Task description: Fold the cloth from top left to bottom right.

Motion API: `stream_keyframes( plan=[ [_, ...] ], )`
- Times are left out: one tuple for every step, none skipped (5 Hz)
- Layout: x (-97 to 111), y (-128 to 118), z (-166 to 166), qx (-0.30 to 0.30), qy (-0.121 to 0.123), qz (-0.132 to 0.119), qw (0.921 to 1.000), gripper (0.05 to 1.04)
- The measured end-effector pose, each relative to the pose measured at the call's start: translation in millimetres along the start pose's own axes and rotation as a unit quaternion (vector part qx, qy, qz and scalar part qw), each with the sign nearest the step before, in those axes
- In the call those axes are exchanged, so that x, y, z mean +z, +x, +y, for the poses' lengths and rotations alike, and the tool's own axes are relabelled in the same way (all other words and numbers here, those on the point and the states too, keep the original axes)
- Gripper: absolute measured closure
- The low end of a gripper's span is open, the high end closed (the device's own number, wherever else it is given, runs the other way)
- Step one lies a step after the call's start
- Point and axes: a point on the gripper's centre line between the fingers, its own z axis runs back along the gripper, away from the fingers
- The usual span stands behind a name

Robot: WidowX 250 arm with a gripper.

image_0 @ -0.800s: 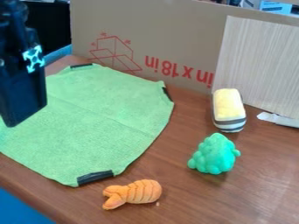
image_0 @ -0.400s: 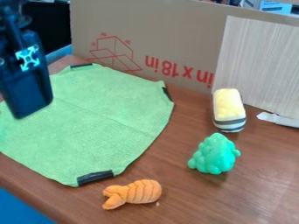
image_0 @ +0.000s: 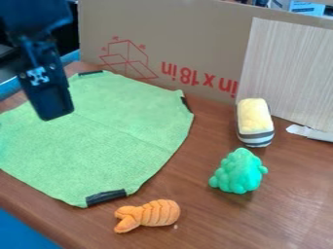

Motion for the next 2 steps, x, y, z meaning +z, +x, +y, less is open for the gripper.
stream_keyframes(
  plan=[
    [-9.3,11.1,28.2,-0.043,0.036,-0.021,0.9982,0.082],
    [-28.1,12.1,56.0,-0.078,0.087,-0.013,0.9930,0.082]
  ],
)
